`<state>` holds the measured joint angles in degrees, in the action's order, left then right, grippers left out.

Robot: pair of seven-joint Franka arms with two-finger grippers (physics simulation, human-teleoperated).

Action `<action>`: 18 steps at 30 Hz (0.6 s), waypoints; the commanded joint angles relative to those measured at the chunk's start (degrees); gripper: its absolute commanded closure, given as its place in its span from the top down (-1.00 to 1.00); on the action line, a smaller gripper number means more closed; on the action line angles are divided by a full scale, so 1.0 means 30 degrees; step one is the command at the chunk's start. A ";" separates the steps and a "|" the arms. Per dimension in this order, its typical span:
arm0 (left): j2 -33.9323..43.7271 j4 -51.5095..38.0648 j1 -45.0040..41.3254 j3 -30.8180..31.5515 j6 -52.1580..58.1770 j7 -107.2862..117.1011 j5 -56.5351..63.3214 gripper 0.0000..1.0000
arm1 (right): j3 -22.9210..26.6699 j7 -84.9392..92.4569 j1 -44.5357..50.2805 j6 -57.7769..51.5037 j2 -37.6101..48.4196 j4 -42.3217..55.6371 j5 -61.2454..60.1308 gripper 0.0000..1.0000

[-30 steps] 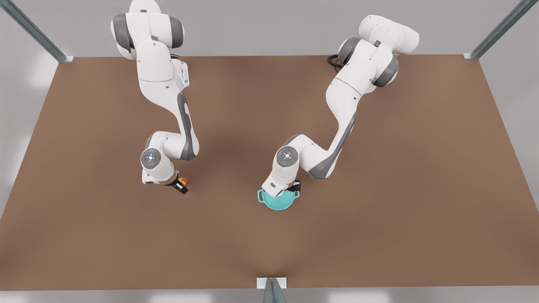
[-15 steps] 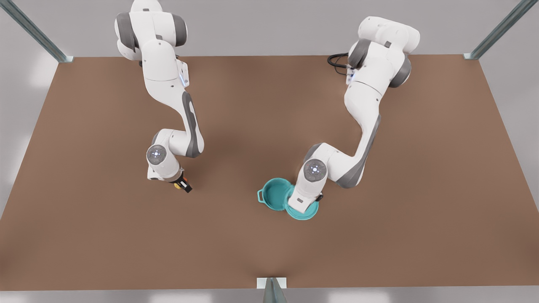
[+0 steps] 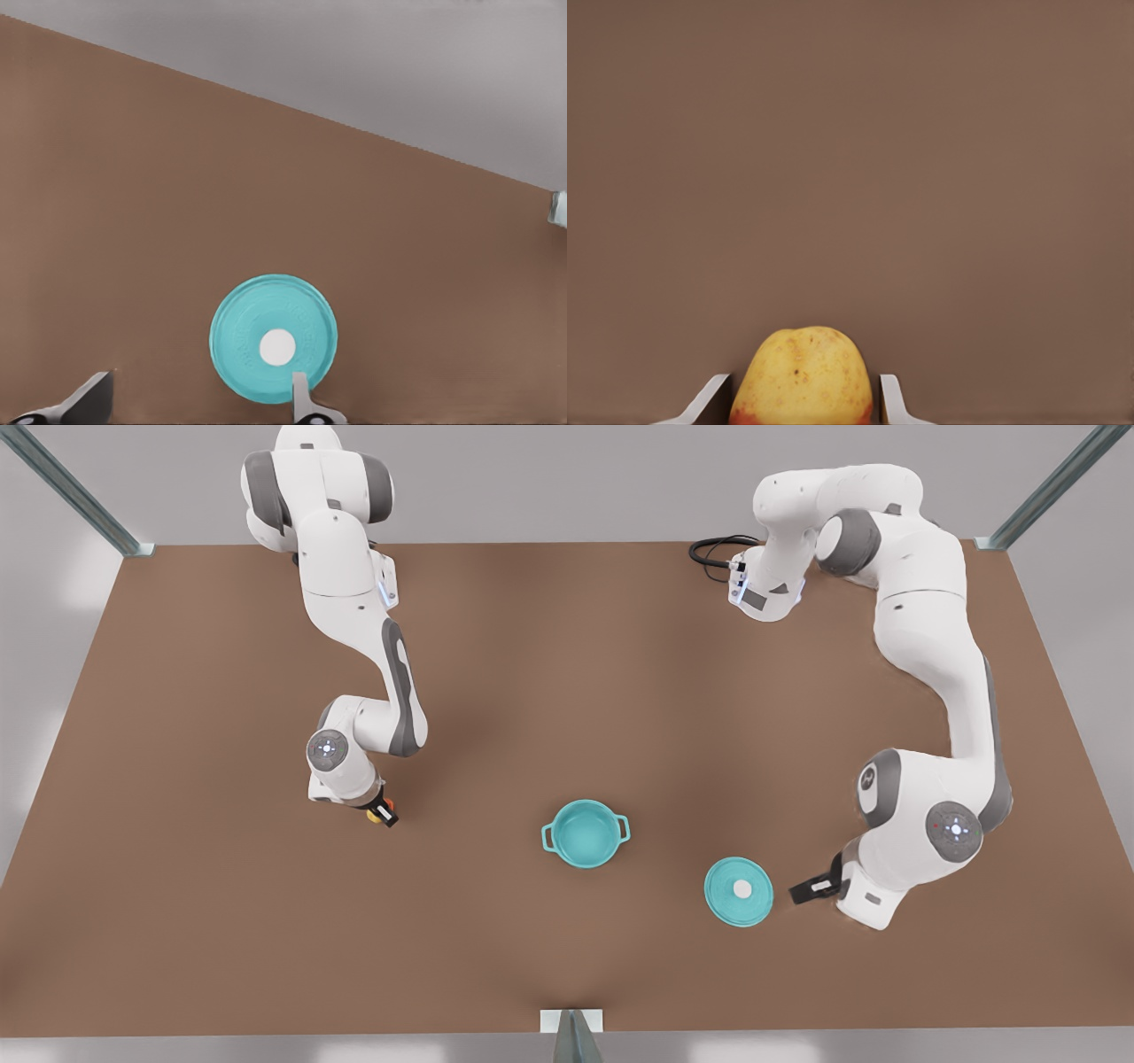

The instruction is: Open the pot lid and put the potato into the pot

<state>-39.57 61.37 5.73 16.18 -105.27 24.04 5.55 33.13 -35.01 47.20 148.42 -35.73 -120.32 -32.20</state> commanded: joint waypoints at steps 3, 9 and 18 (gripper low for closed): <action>0.7831 0.7496 0.1899 0.0142 0.2563 -0.7955 -0.2466 1.00 | 0.0002 -0.0194 0.0059 0.0008 0.0017 -0.0030 -0.0047 0.31; 0.7918 0.7845 -0.1822 -0.4428 0.3535 -0.8452 -0.3813 1.00 | 0.0002 -0.0194 0.0117 0.0008 0.0046 -0.0059 -0.0047 0.18; 0.7889 0.8079 -0.1851 -0.4340 0.5147 -0.8043 -0.3726 1.00 | 0.0002 -0.0370 0.0147 -0.0284 0.0952 -0.0060 -0.0047 0.13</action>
<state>-15.96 85.63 0.18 3.15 -92.01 8.67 -5.60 33.12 -35.19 47.66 148.12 -33.31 -120.54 -32.53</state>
